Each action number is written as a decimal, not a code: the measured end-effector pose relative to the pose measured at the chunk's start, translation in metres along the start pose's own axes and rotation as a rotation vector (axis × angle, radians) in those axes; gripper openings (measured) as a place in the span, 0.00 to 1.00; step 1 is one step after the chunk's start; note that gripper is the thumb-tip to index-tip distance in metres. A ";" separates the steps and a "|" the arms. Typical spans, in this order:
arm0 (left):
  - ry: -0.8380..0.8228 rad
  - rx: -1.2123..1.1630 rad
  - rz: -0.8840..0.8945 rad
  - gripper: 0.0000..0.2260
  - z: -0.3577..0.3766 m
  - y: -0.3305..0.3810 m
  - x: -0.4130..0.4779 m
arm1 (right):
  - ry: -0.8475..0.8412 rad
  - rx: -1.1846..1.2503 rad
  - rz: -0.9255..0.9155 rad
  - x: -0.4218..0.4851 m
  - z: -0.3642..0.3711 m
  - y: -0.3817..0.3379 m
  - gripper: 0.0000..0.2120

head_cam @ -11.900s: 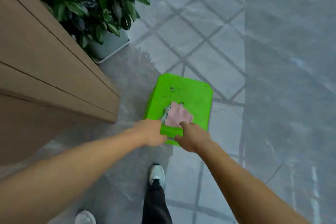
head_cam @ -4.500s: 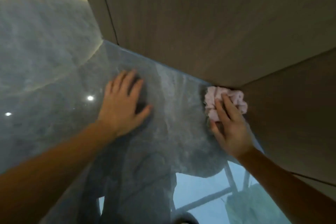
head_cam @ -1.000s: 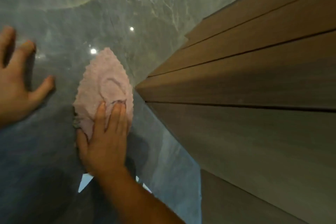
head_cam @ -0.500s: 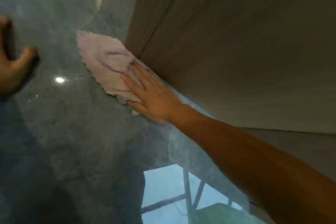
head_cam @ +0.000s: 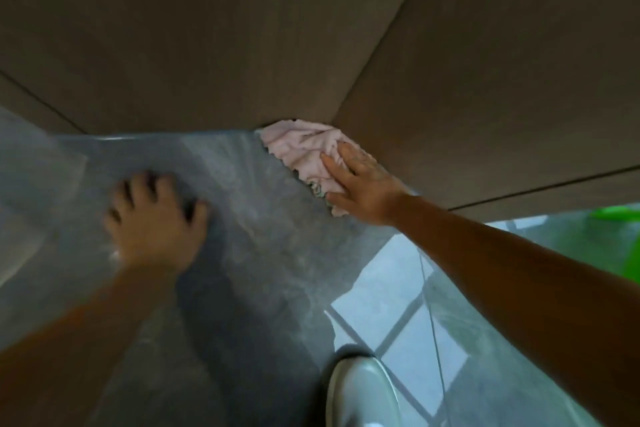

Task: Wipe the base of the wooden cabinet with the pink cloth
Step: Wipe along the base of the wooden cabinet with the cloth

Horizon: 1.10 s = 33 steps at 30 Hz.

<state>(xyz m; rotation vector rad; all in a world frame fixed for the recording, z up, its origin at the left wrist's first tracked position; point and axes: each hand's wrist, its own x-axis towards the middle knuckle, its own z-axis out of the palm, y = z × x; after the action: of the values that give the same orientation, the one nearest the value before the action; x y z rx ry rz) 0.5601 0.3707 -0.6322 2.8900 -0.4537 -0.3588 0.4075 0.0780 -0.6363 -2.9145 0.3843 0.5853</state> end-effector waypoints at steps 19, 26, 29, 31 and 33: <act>-0.316 0.342 0.607 0.37 0.075 0.190 -0.141 | 0.056 0.204 0.484 -0.203 0.096 0.062 0.33; -0.384 0.408 0.784 0.35 0.091 0.249 -0.178 | 0.102 0.350 0.725 -0.248 0.116 0.078 0.34; -0.423 0.463 0.873 0.38 0.097 0.268 -0.183 | 0.120 0.437 0.763 -0.245 0.113 0.086 0.32; -0.472 0.538 0.907 0.42 0.101 0.275 -0.183 | 0.117 0.475 0.786 -0.234 0.104 0.098 0.31; -0.513 0.602 0.926 0.44 0.105 0.277 -0.180 | 0.114 0.486 0.813 -0.219 0.091 0.119 0.29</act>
<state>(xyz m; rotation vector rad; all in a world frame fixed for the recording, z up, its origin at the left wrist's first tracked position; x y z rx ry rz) 0.2894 0.1541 -0.6326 2.6089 -2.1659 -0.8874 0.1473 0.0299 -0.6431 -2.2420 1.5109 0.3285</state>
